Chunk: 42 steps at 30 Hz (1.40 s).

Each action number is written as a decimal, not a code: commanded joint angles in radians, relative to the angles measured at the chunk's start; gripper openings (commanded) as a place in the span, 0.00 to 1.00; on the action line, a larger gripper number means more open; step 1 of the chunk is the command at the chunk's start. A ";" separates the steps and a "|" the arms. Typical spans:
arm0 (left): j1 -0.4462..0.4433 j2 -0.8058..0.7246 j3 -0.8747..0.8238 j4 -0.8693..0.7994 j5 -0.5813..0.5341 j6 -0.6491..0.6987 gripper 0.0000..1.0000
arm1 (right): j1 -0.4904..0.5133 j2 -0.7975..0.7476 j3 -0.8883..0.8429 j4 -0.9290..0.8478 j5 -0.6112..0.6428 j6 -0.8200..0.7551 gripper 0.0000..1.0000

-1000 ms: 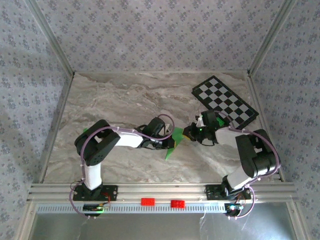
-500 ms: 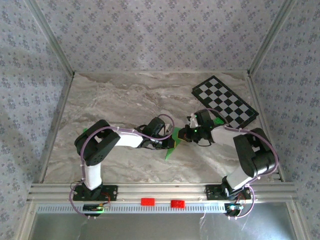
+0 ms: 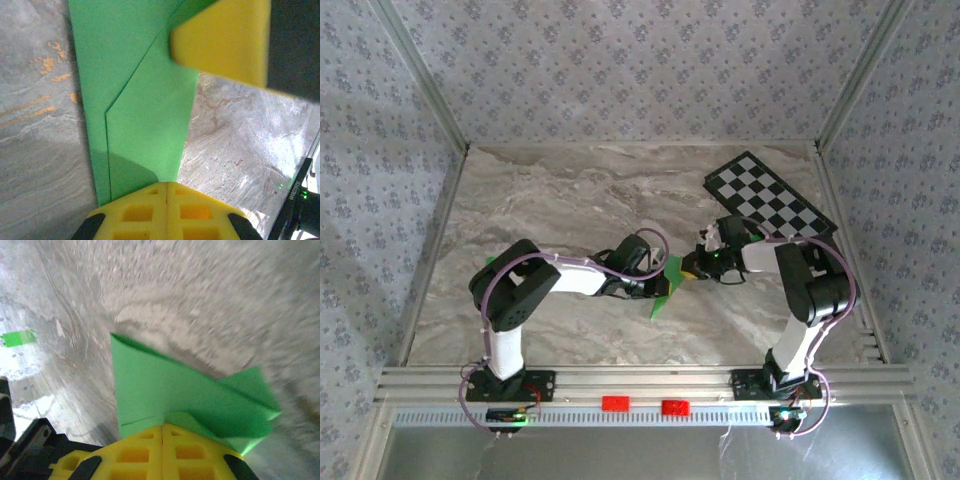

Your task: Fold a paper plane with a square sheet of paper (pick it up from the middle)

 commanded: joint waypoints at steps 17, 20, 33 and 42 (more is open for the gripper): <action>0.002 0.064 -0.050 -0.203 -0.025 0.036 0.00 | -0.167 0.038 0.098 -0.085 0.150 -0.042 0.06; 0.001 0.059 -0.045 -0.205 -0.026 0.034 0.00 | -0.159 -0.028 0.105 -0.093 0.120 -0.041 0.08; 0.002 0.041 0.001 -0.200 -0.029 0.017 0.00 | 0.045 -0.042 0.007 -0.024 0.074 0.027 0.02; 0.000 -0.018 0.062 -0.218 -0.010 0.007 0.00 | 0.023 0.014 -0.015 -0.072 0.129 0.014 0.00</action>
